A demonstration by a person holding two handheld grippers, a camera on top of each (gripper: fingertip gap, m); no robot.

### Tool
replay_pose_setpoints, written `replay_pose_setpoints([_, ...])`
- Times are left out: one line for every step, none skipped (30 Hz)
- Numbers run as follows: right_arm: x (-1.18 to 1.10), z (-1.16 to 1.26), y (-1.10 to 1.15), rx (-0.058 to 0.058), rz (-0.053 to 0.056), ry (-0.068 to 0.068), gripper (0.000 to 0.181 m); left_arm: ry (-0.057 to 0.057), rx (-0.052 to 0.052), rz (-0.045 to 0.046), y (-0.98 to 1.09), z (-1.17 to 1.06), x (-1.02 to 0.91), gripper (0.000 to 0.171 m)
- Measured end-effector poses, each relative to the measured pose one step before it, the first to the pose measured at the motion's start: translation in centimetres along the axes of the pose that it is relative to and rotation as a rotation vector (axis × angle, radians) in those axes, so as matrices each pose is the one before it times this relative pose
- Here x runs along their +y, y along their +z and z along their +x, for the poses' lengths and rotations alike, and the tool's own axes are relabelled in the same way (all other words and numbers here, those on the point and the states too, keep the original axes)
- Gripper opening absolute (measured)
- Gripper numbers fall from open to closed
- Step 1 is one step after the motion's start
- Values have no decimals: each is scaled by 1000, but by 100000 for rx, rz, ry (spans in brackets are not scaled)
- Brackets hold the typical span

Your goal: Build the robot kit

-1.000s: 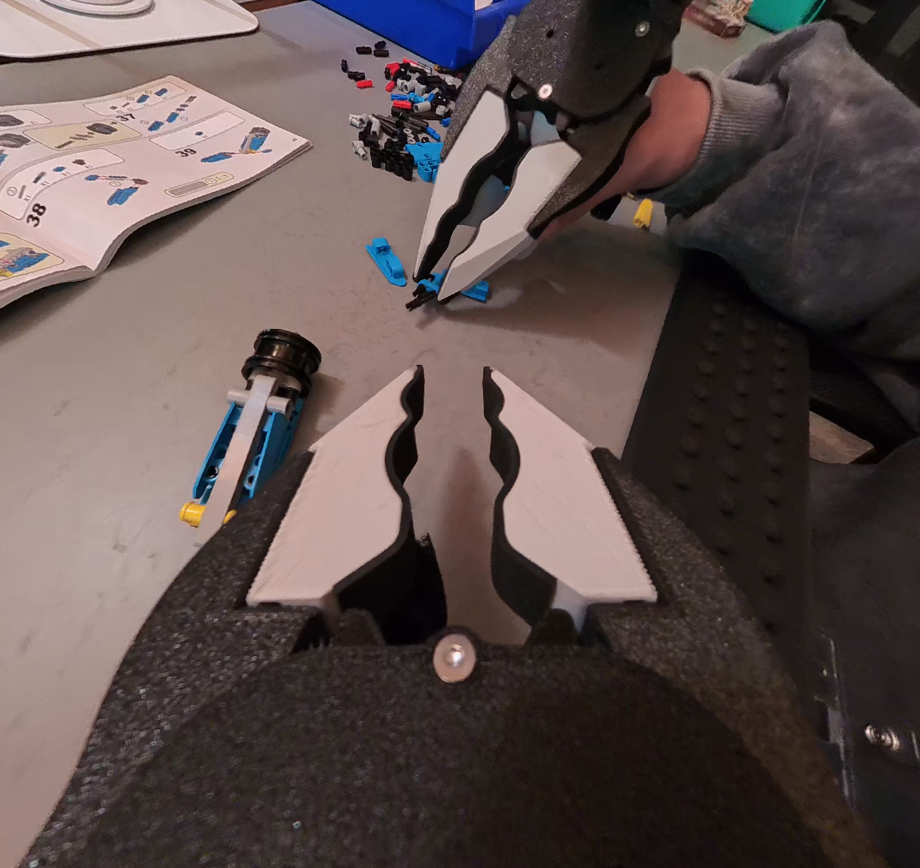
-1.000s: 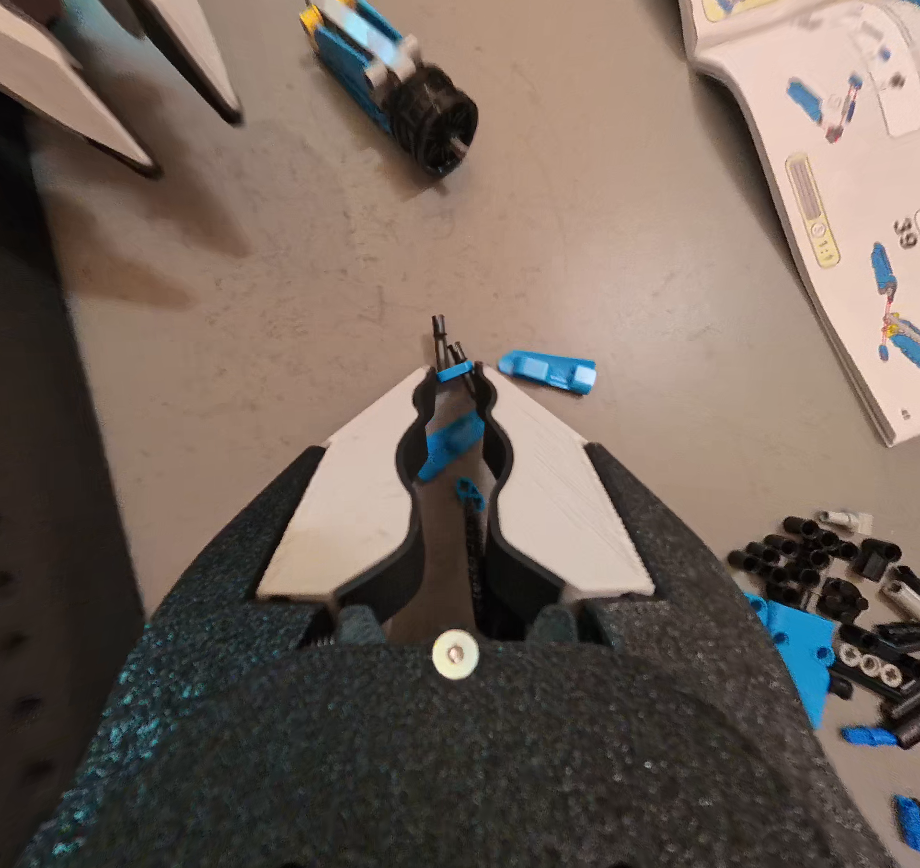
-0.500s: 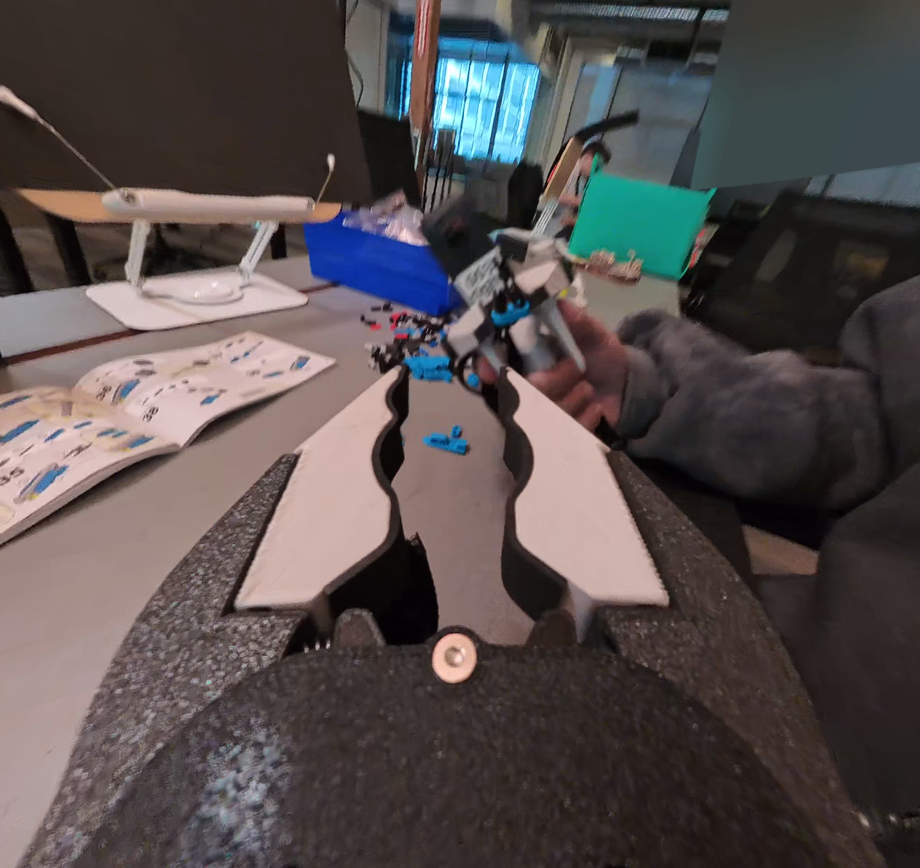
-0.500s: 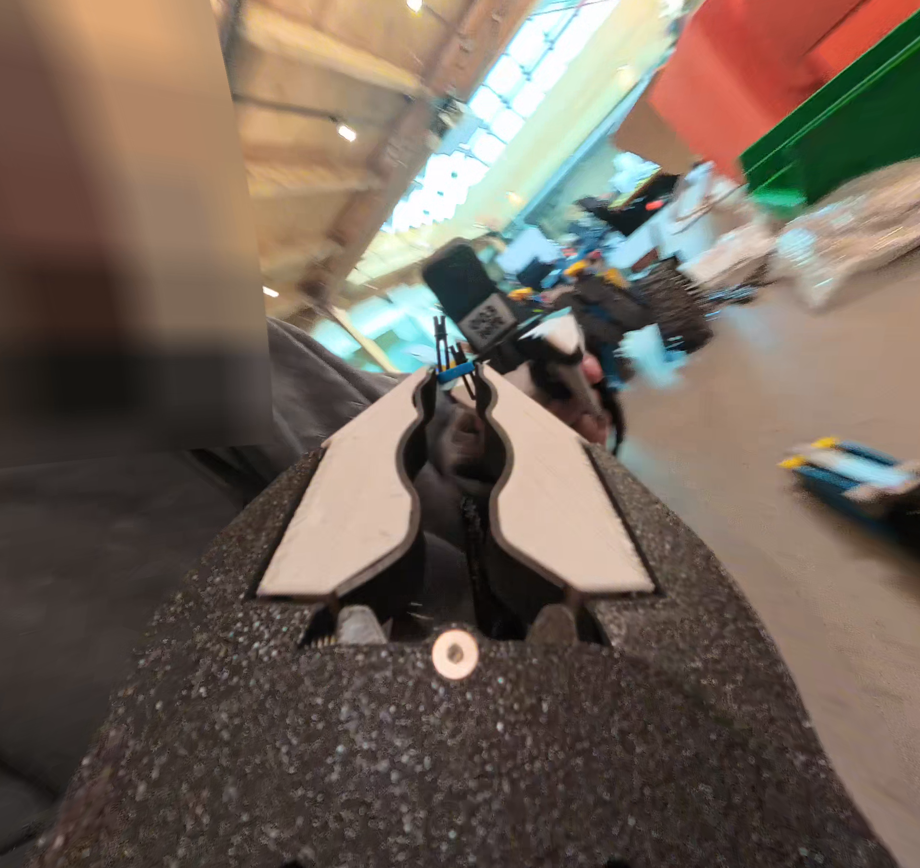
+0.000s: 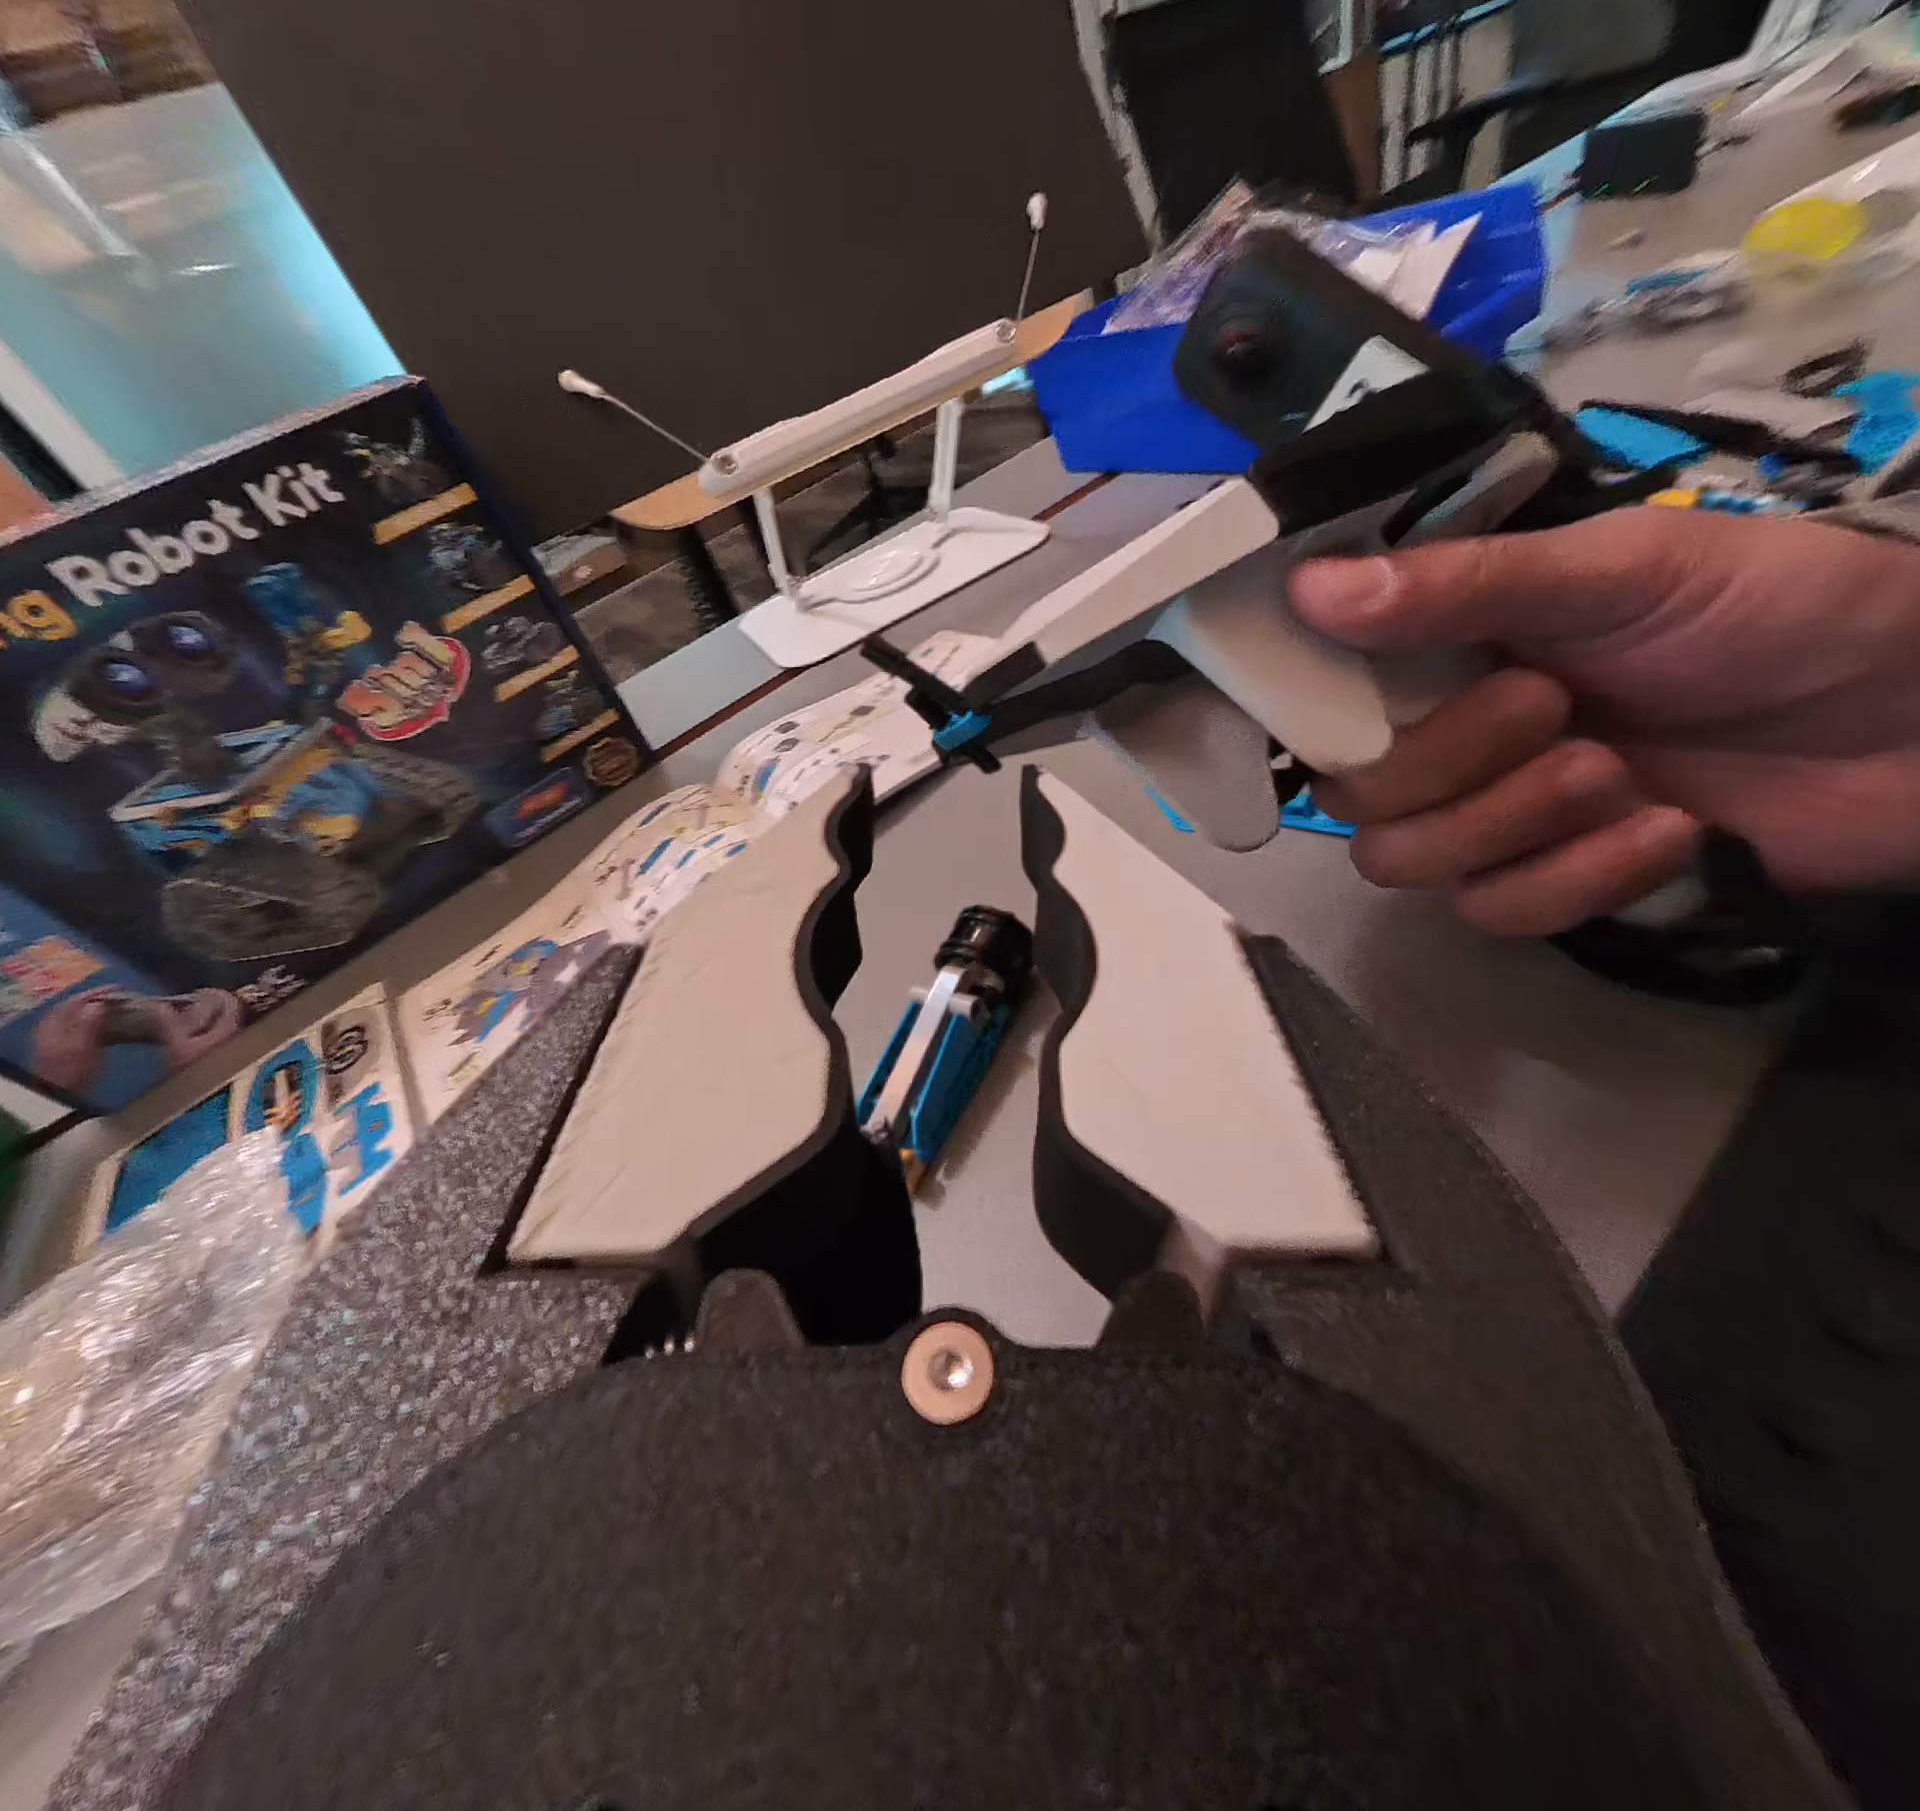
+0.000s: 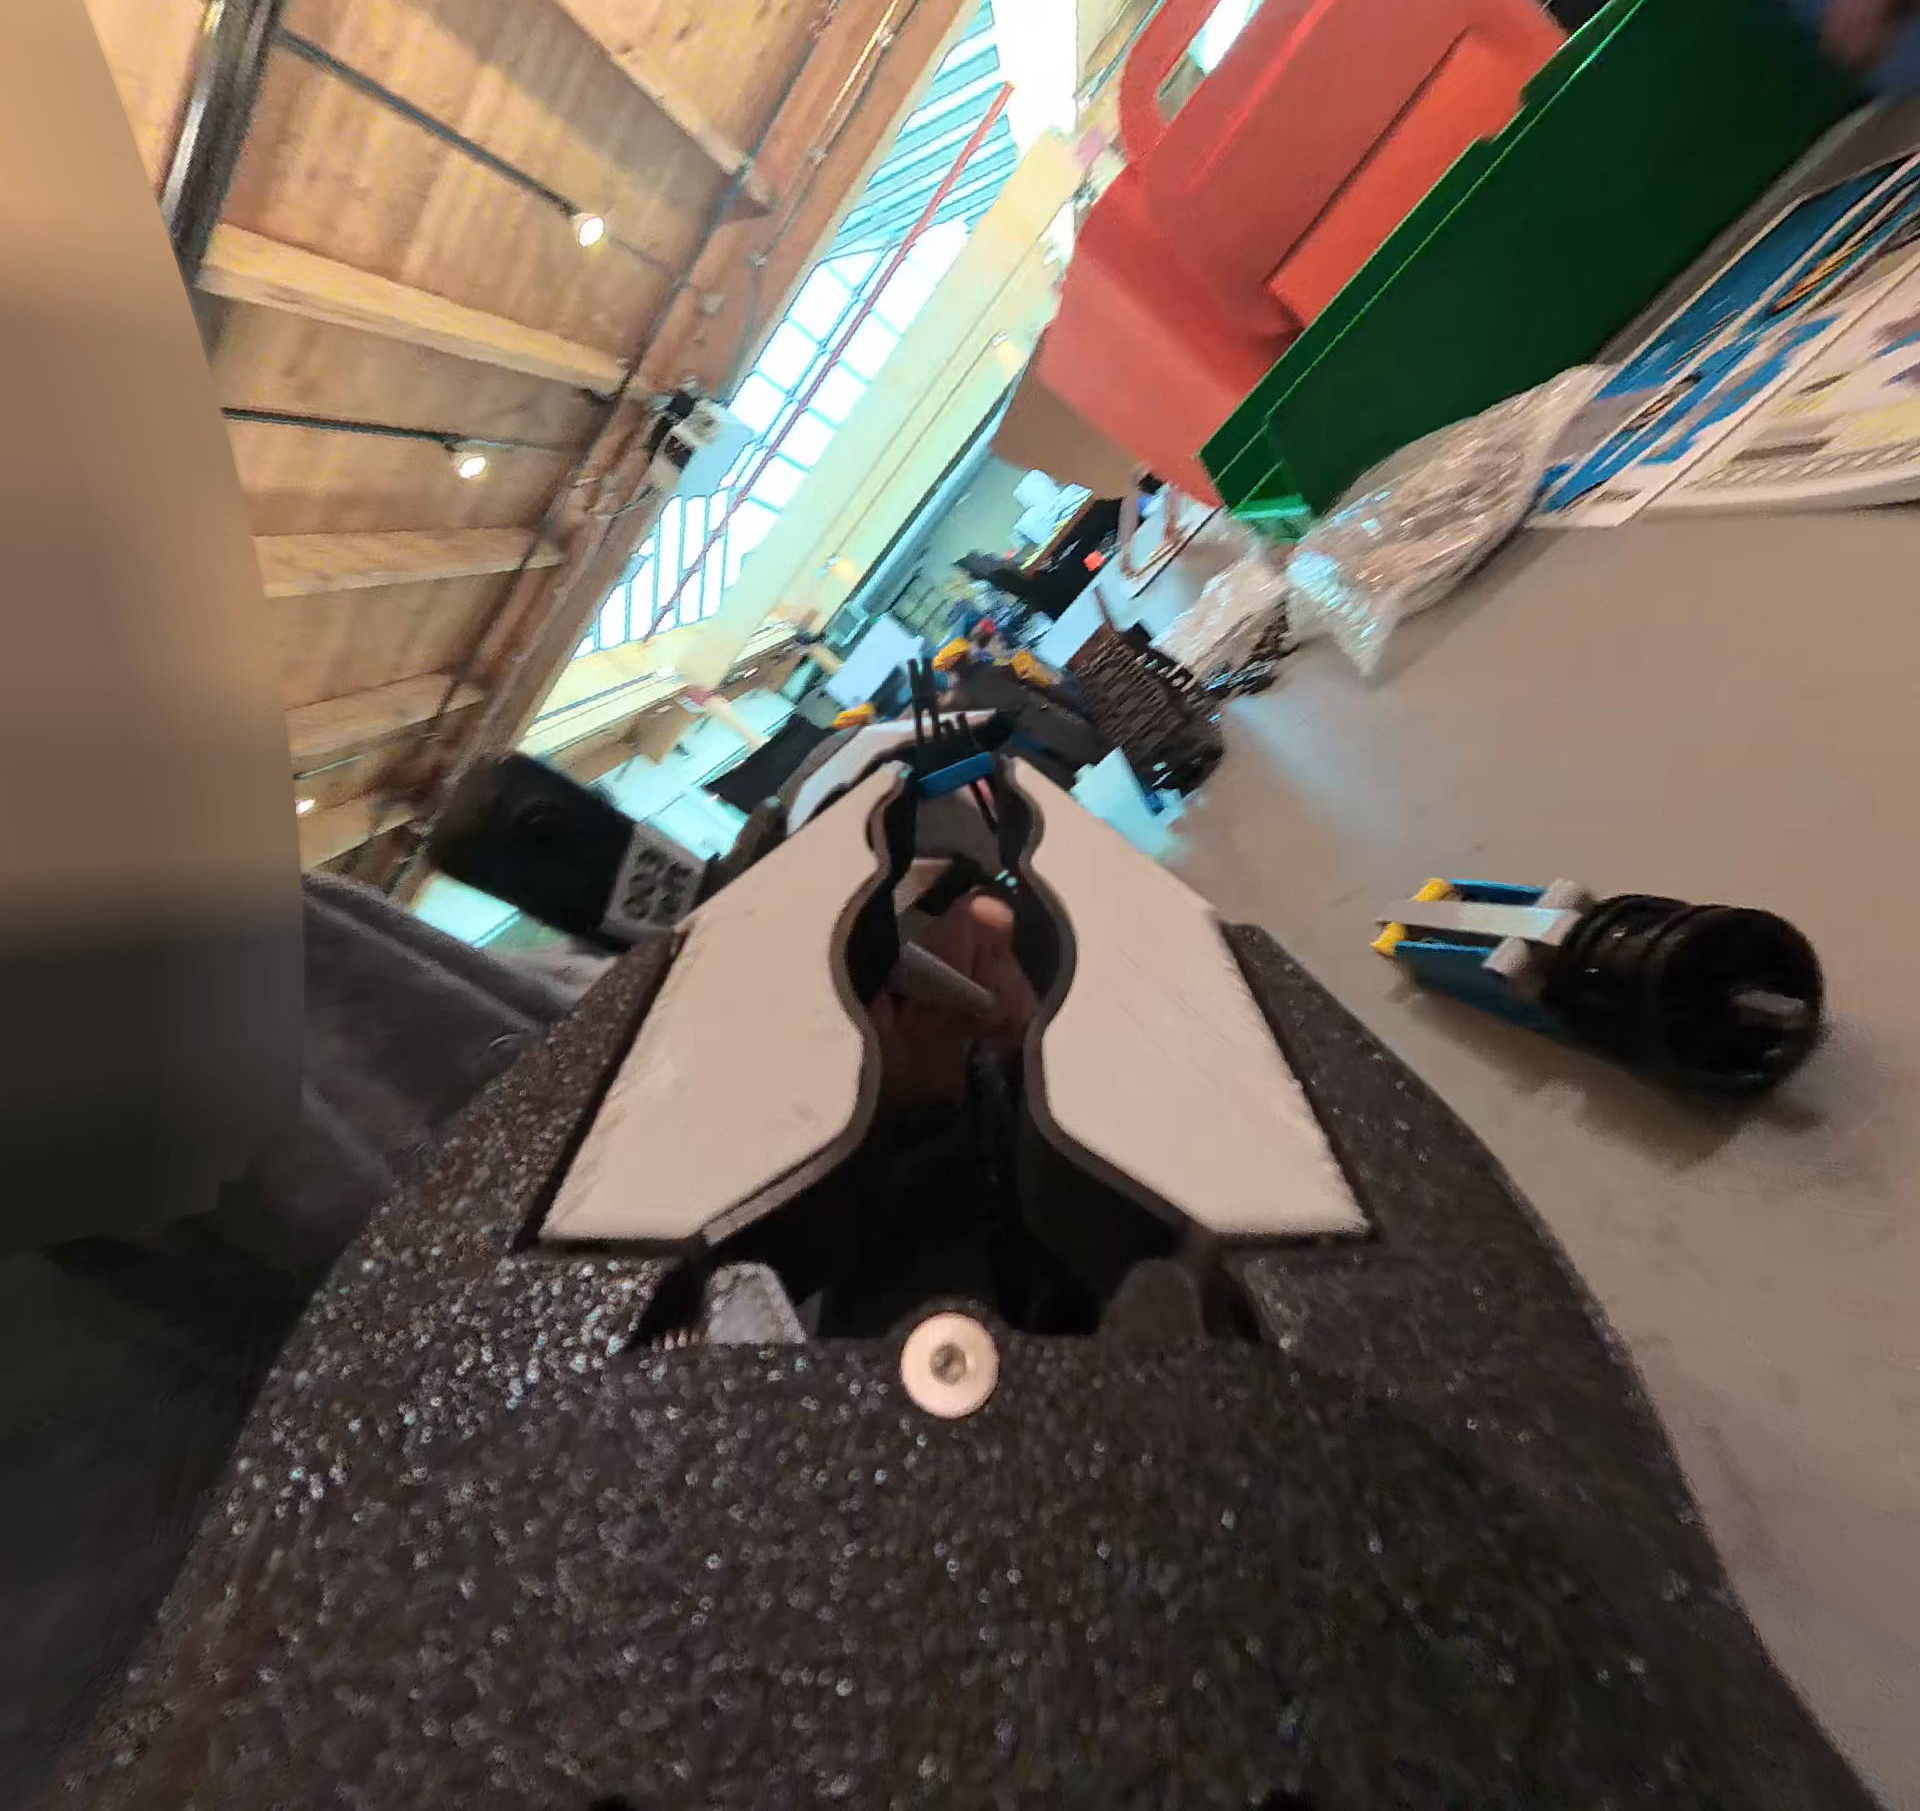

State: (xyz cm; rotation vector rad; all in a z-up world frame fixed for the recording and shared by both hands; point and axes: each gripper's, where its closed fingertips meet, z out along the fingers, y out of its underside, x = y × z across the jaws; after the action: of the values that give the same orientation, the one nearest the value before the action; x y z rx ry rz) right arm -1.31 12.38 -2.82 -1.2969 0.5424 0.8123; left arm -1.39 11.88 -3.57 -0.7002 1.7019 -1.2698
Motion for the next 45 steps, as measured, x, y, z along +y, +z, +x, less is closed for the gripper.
replay_pose_setpoints([-292,272,47,3333,3400,-1286,15,915,-1660,-605,107,27,-18,25])
replay_pose_setpoints([-251,144,64,2059,3269,-249,15,-281,-1484,-360,121,-15,-45,23])
replay_pose_setpoints([-75,200,114,2007,2444,682,15,-529,-148,-417,166,160,-21,23])
replay_pose_setpoints([47,318,99,2406,2096,1126,15,-102,-7,-296,187,159,0,22])
replay_pose_setpoints([12,193,67,1590,2545,1537,15,291,-1500,-265,180,-116,9,21])
replay_pose_setpoints([-133,-75,47,-350,3241,2164,14,268,-2513,-497,172,-297,33,21])
replay_pose_setpoints([-101,-236,61,-1663,2472,2880,14,-40,-2117,-281,125,-257,1,21])
replay_pose_setpoints([44,-122,57,-1027,1161,2589,14,-203,-831,805,14,-80,-191,21])
replay_pose_setpoints([115,-27,55,-400,459,1595,14,-123,-943,1354,-66,-77,-299,20])
replay_pose_setpoints([111,-5,35,-223,269,1038,15,327,-1316,898,-31,-95,-201,19])
replay_pose_setpoints([-41,-147,21,-1155,936,1237,14,663,-796,-168,71,33,-16,18])
replay_pose_setpoints([-54,42,-52,-161,735,1759,14,724,-718,-648,102,47,43,18])
replay_pose_setpoints([-70,76,-71,-211,880,1485,14,220,-430,-710,108,69,69,16])
replay_pose_setpoints([2,47,-40,-573,499,1815,14,-140,-297,-426,88,57,20,14])
replay_pose_setpoints([-77,11,-82,-849,924,2366,14,-274,-506,-307,76,11,3,14])
replay_pose_setpoints([-75,26,-69,-839,891,2230,14,-266,-504,-181,65,-16,-14,11])
replay_pose_setpoints([-17,-23,-11,-947,718,1551,14,-20,-297,211,27,-5,-43,11])
replay_pose_setpoints([-12,-55,5,-978,502,1110,14,342,-322,324,-18,-32,-45,10])
replay_pose_setpoints([40,-50,27,-756,-96,880,15,387,-416,307,-44,-87,-17,8])
replay_pose_setpoints([61,-37,45,-388,-270,497,15,154,66,274,-40,-19,-18,8])
replay_pose_setpoints([48,-21,24,-221,-283,232,15,151,243,194,-24,9,-9,8])
replay_pose_setpoints([22,-33,2,-338,-489,263,15,232,375,155,-20,40,-11,8])
replay_pose_setpoints([40,-11,-8,-350,-683,323,15,257,581,4,-15,56,25,7])
replay_pose_setpoints([55,-4,-24,-449,-1077,481,15,-51,1092,-56,-15,97,20,7])
replay_pose_setpoints([53,4,-88,-425,-1537,580,15,-618,1627,-54,-8,145,33,7])
replay_pose_setpoints([39,42,-134,274,-1433,-195,15,-623,1645,-66,-1,148,43,7])
replay_pose_setpoints([21,143,-134,1086,-1244,-1097,17,-425,1396,-84,9,104,43,7])
replay_pose_setpoints([-2,118,-155,1067,-881,-1484,17,-552,1248,-243,2,80,68,7])
replay_pose_setpoints([-30,75,-141,813,-445,-954,17,-813,1702,338,-8,123,-18,7])
replay_pose_setpoints([-21,27,-101,479,-419,-305,19,-1005,1623,611,-53,62,-53,7])
replay_pose_setpoints([-46,-51,-98,-133,-549,-59,21,-1445,2519,733,-92,134,-44,7])
replay_pose_setpoints([-249,-184,-216,-888,76,-436,23,-2089,4195,1103,-127,288,-63,7])
replay_pose_setpoints([-477,-264,-321,-1060,367,-956,25,-2920,3349,1004,-195,69,-23,7])
replay_pose_setpoints([-683,-320,-467,-967,-699,-1880,27,-3621,5048,1932,-298,176,-177,7])
replay_pose_setpoints([-789,-400,-569,-673,-2326,-3965,27,-3845,9692,2910,-366,776,-263,7])
replay_pose_setpoints([-702,-531,-560,-366,-3819,-6769,26,-4401,13272,1059,-353,1281,141,7])
replay_pose_setpoints([-267,-603,-428,-540,-6419,-7913,26,-6079,12129,-810,-380,1110,446,7])
replay_pose_setpoints([324,-629,-319,-1118,-8995,-7855,26,-6642,10116,1107,-429,819,81,7])
replay_pose_setpoints([864,-317,-176,96,-9730,-7651,26,-6621,10648,2180,-424,946,-239,7])
replay_pose_setpoints([1349,161,23,2091,-9724,-6052,27,-5200,4328,2222,-351,102,-367,7])
replay_pose_setpoints([1534,-65,288,-463,-8278,-2891,29,-2604,2662,3174,-291,-21,-504,7])
replay_pose_setpoints([1351,-648,550,-4743,-6151,1484,30,-2508,4822,1996,-187,405,-304,7])
replay_pose_setpoints([861,-988,693,-7150,-3694,3913,30,-2507,2724,216,-80,172,-45,7])
replay_pose_setpoints([562,-1062,668,-7436,-2497,2708,30,-949,1625,834,-48,169,-93,7])
replay_pose_setpoints([400,-644,567,-4172,-2029,452,31,-501,1922,1374,-28,320,-188,7])
